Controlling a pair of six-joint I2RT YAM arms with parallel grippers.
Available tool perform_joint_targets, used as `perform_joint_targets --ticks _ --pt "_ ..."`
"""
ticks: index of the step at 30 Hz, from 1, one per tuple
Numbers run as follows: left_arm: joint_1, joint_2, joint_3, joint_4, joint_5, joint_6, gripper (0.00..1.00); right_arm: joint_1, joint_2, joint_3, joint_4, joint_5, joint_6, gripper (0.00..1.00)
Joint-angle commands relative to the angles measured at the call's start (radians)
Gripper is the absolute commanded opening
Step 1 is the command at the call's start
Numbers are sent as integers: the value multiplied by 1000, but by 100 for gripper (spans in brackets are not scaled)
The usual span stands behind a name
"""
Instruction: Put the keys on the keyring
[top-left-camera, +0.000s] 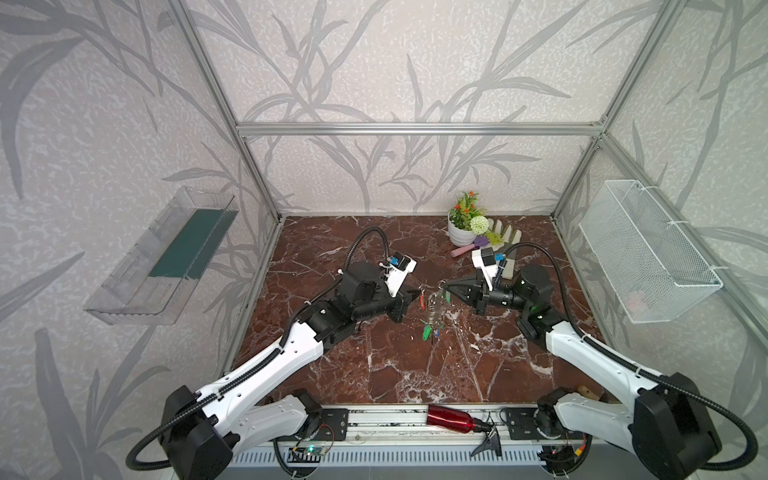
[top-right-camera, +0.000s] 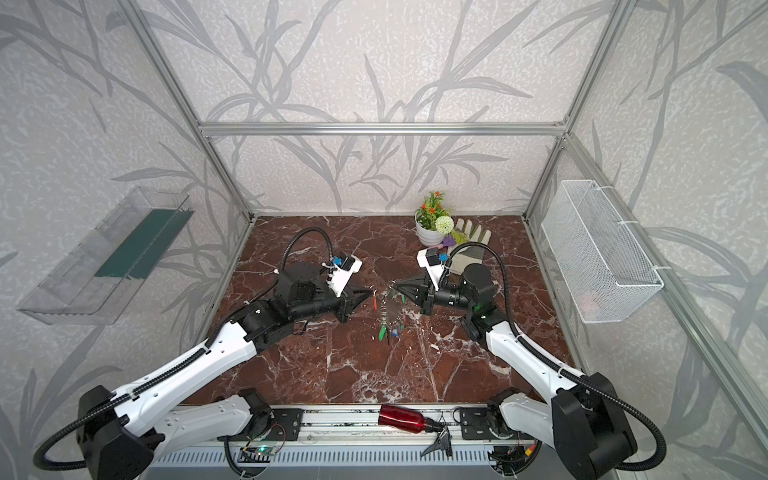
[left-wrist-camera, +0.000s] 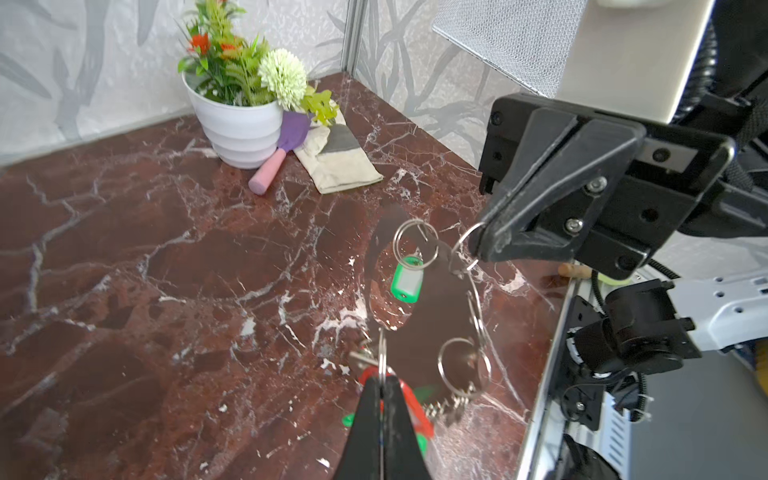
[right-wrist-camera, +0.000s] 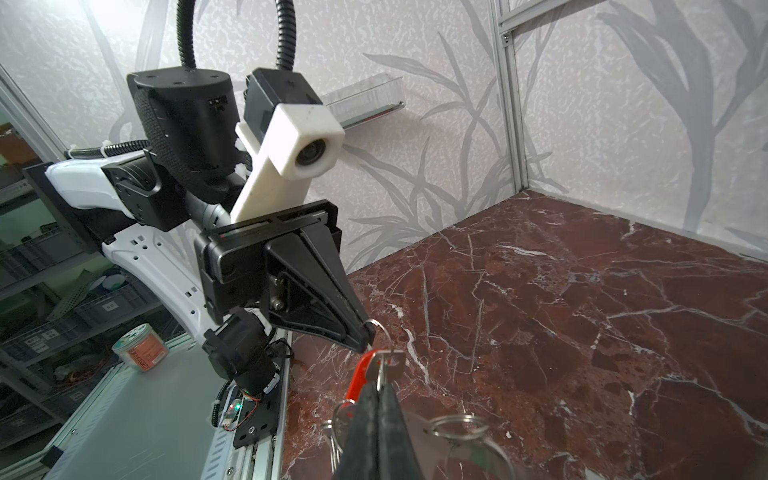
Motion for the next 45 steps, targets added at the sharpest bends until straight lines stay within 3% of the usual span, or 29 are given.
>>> perform_joint_targets --ticks 1,11,22,29,39,45 --pt "-1 -1 -4 99 3 144 0 4 4 56 91 -60 43 0" --pt "-8 42 -36 233 57 256 0 4 3 64 119 -85 66 0" --pt "-10 44 -89 388 181 254 0 3 20 86 110 -98 66 0" --pt "-10 31 -94 387 132 229 0 4 13 84 69 -80 50 0" --pt "-9 -87 -160 295 36 302 0 3 12 98 35 -70 30 0" --pt "-9 -90 -147 241 47 306 0 4 12 95 34 -54 25 0"
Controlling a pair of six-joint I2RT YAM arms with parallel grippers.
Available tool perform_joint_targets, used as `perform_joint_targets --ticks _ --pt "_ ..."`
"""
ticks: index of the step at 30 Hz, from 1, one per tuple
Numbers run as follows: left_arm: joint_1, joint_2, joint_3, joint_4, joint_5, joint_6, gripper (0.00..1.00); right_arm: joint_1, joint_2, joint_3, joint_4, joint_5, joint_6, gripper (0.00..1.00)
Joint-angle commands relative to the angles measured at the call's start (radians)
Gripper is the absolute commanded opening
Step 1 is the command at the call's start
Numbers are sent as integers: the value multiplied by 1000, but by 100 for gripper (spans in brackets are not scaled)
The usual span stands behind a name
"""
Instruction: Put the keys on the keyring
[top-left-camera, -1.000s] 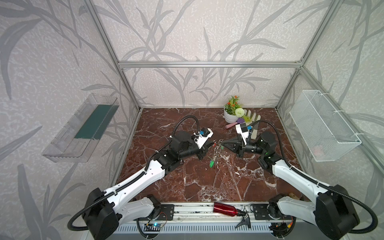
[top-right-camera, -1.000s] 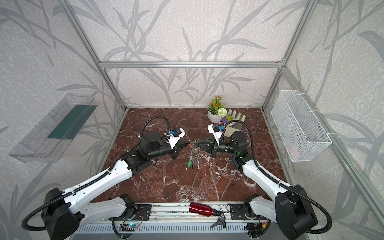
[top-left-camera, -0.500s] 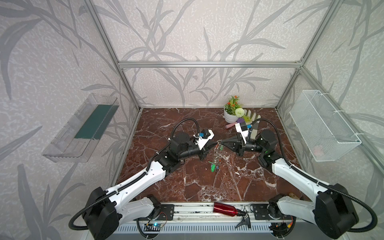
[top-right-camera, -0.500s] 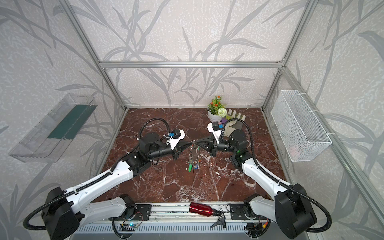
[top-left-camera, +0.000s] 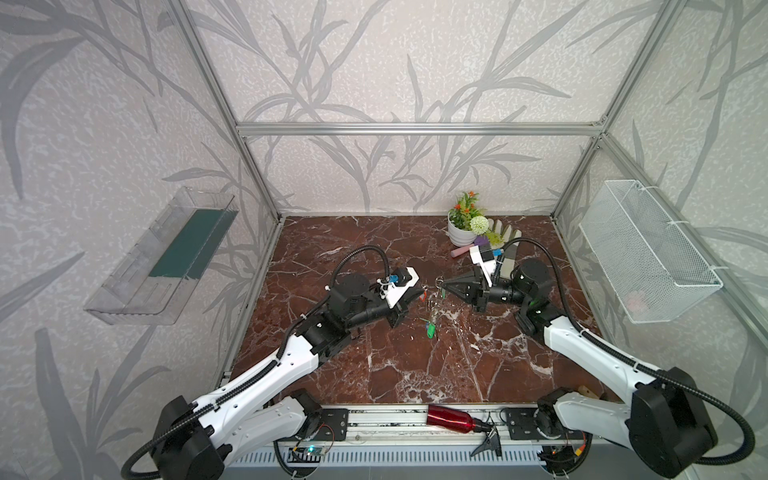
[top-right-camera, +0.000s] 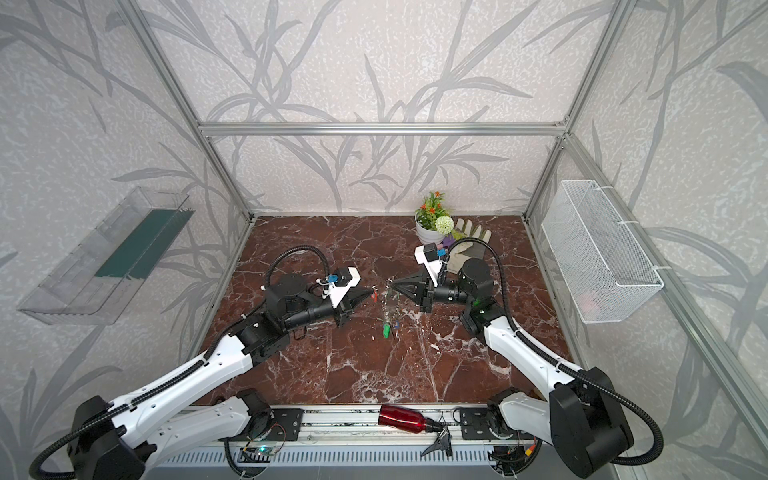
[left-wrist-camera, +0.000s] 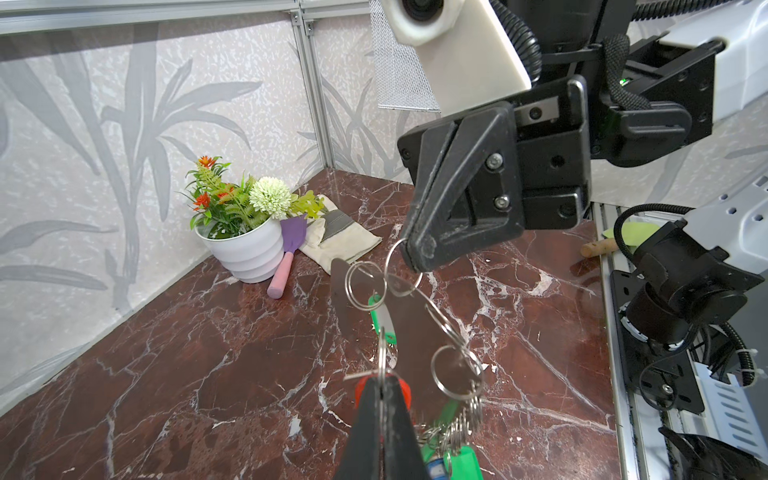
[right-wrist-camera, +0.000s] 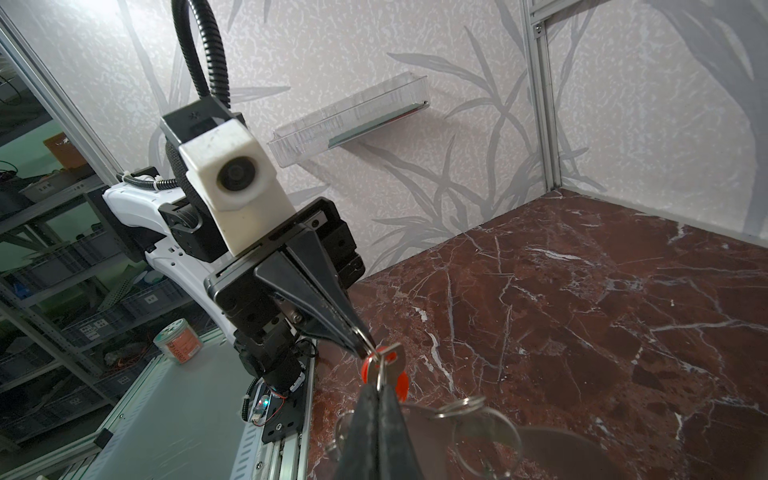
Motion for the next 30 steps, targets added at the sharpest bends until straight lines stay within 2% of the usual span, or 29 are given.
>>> perform_joint_targets --ticks 1,3,6,10,16,19,22,26,30 --pt "-4 -9 0 -24 -18 19 0 4 -15 50 26 10 -18 0" --pt "-5 -18 -12 -9 -21 -11 0 3 -20 49 14 17 -28 0" --pt "-2 -34 -44 25 -102 -133 0 3 -36 45 -9 40 -49 0" --pt "-2 -57 -75 -42 -145 -251 0 4 -55 44 -43 67 -78 0" --pt "-3 -117 -182 -8 -143 -398 0 3 -80 38 -83 97 -116 0" --pt "-10 -137 -151 -50 -94 -380 0 4 -71 39 -90 90 -120 0" --pt "-25 -126 -105 -103 -36 -264 0 6 -58 44 -85 71 -117 0" --pt "-31 -88 -77 -72 -68 -205 0 12 -41 48 -59 43 -94 0" --pt "-30 -29 -37 -62 -82 -236 0 14 -55 48 -104 75 -125 0"
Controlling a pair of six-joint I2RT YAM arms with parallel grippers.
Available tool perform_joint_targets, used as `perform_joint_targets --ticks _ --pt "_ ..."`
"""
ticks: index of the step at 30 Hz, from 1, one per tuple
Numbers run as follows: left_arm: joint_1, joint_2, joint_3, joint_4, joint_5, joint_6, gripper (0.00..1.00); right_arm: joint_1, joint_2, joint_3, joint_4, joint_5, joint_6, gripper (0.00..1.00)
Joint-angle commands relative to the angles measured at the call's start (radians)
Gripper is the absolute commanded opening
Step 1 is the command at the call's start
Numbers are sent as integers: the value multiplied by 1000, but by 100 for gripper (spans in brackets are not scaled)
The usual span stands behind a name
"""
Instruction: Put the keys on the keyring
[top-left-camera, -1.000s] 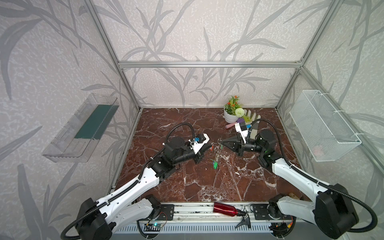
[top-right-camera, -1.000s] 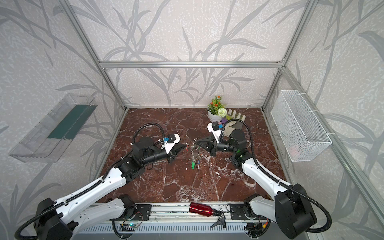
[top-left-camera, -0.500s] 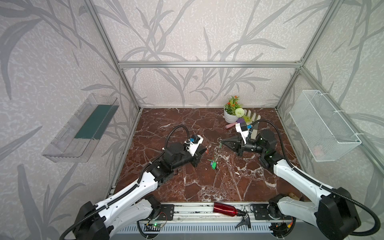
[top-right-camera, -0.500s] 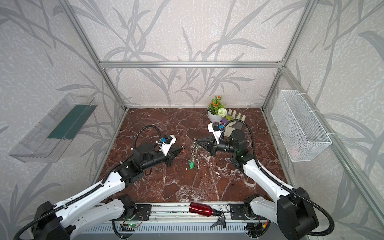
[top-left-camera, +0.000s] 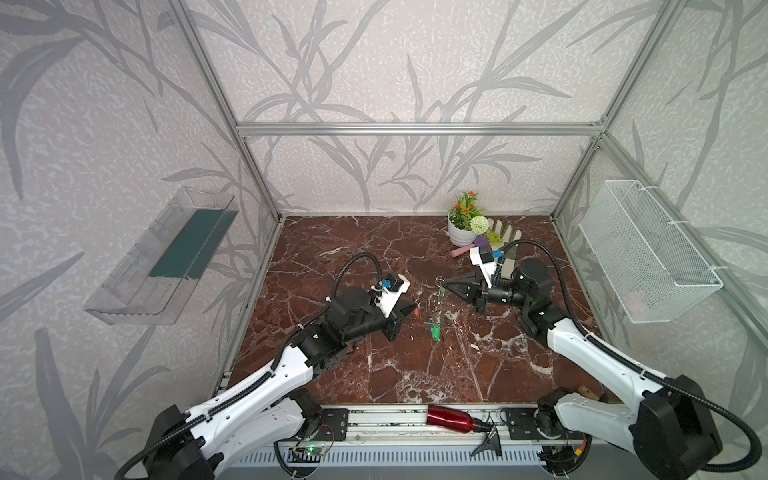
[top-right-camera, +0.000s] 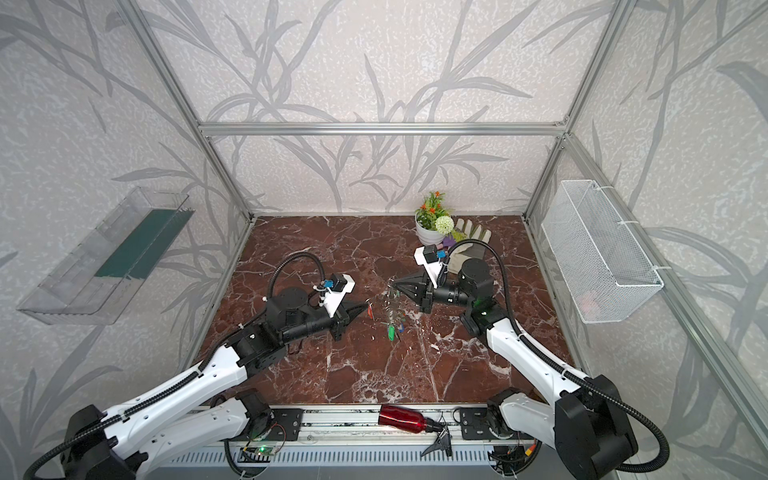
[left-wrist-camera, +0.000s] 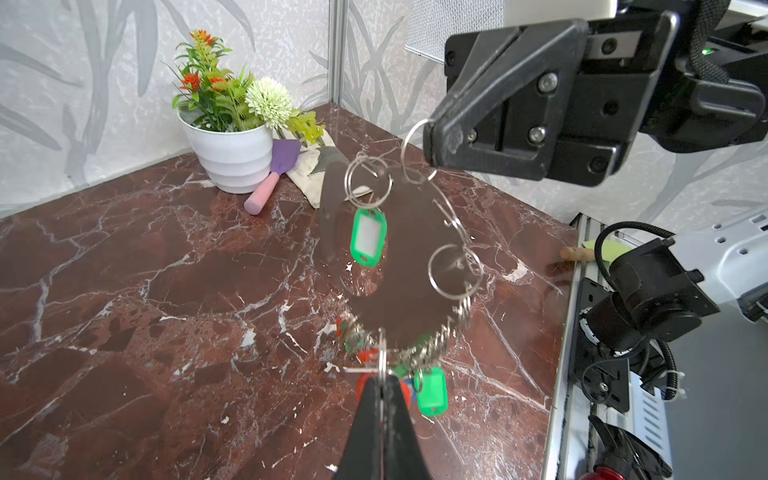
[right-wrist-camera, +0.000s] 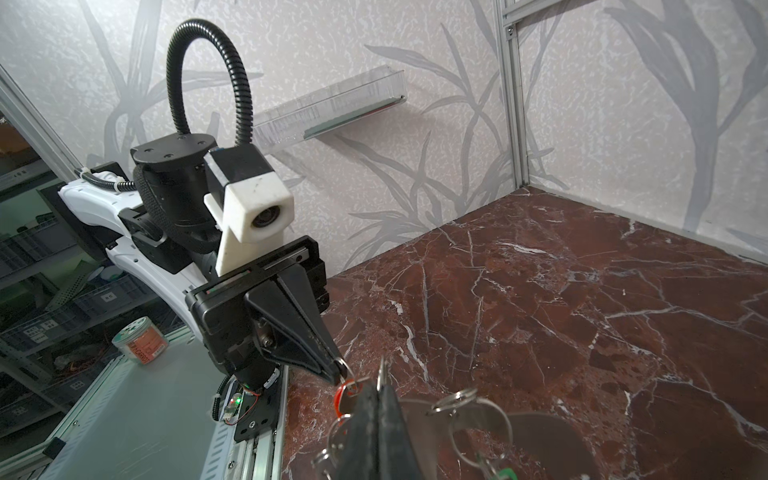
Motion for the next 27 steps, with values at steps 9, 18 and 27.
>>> perform_joint_targets --ticks 9,18,27 --pt "1 18 -7 66 -36 -76 0 56 -95 11 -107 215 -227 0" --pt "2 16 20 4 -51 -57 0 157 -131 -22 -155 470 -446 0" --pt "3 33 24 8 -47 -63 0 179 -137 -42 -148 512 -499 0"
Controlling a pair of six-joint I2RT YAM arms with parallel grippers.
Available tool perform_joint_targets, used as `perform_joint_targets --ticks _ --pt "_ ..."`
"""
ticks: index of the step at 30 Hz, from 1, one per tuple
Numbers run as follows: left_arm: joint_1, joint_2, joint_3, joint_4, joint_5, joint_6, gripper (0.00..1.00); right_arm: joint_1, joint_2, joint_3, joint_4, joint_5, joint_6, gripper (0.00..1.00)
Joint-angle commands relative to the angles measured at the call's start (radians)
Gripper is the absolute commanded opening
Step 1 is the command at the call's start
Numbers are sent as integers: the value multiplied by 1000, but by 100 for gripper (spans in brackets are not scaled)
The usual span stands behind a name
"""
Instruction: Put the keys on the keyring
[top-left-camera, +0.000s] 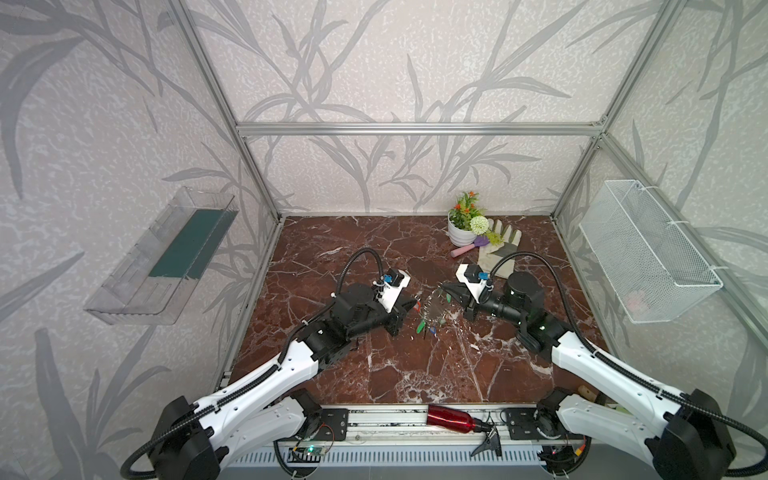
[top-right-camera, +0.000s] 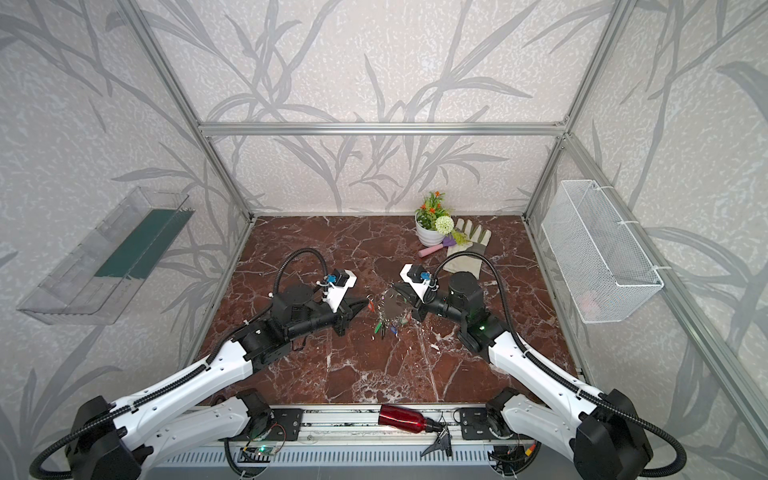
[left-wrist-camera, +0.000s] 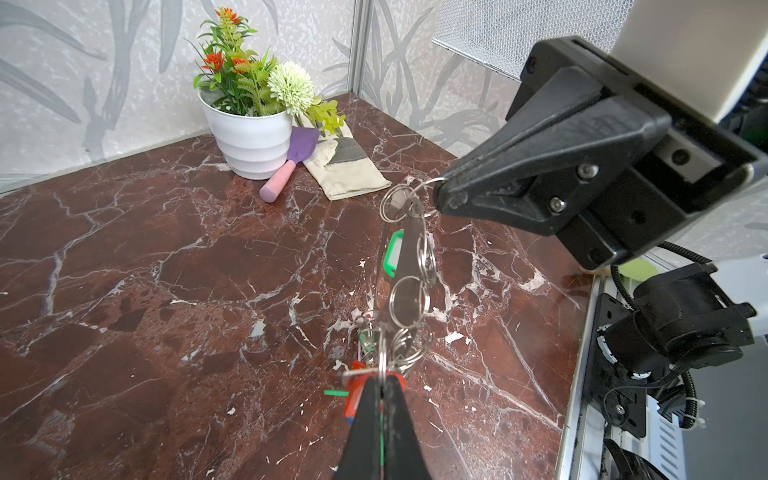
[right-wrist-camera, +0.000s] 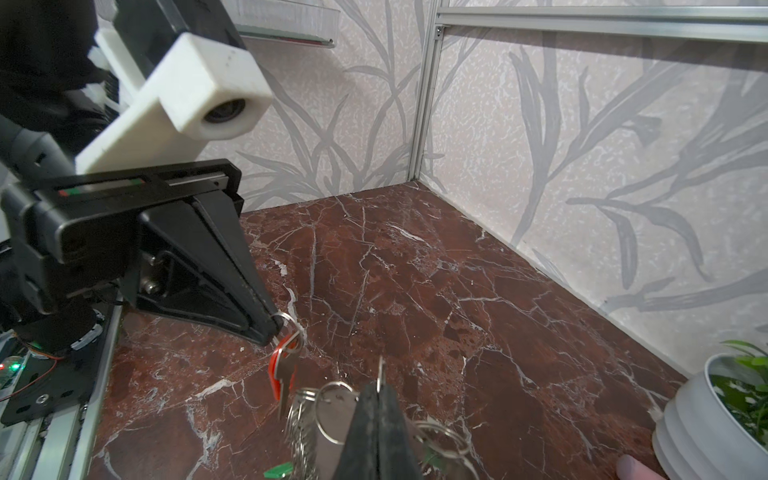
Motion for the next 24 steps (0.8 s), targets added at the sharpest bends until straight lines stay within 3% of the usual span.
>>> perform_joint_targets --ticks 1,24 --pt "3 2 23 -2 -6 -4 0 11 -31 -8 48 32 -42 0" --pt "7 26 47 -11 6 11 0 20 -32 -14 42 36 -60 0"
